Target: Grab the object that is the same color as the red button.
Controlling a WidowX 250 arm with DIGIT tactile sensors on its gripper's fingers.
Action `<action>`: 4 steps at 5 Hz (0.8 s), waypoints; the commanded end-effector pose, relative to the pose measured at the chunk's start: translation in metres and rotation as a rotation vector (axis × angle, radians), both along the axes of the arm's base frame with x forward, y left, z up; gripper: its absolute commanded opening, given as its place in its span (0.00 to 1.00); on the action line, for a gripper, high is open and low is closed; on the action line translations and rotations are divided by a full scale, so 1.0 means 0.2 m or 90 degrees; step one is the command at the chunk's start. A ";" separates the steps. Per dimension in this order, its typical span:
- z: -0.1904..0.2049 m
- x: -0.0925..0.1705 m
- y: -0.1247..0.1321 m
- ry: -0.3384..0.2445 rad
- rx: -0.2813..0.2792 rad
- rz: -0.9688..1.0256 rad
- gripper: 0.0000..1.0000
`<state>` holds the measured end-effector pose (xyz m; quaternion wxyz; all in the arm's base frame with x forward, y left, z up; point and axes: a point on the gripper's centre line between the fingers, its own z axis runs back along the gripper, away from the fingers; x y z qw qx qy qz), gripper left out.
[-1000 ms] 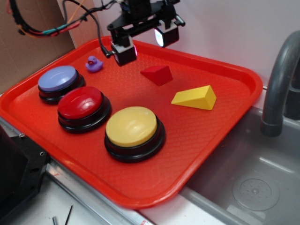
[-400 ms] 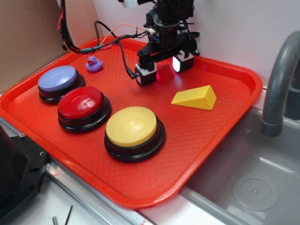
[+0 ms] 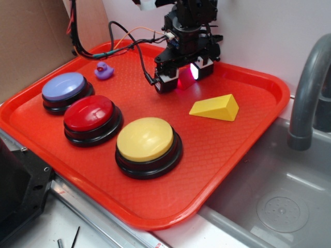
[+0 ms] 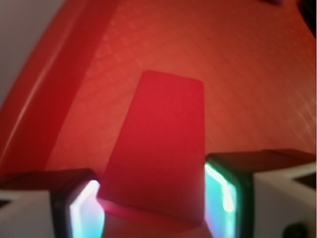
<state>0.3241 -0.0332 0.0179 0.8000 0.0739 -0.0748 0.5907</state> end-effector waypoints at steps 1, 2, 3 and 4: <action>0.29 -0.07 0.06 -0.035 -0.048 -0.154 0.00; 0.47 -0.14 0.03 -0.004 -0.128 -0.308 0.00; 0.66 -0.23 0.00 -0.008 -0.172 -0.468 0.00; 0.87 -0.30 0.01 -0.019 -0.162 -0.612 0.00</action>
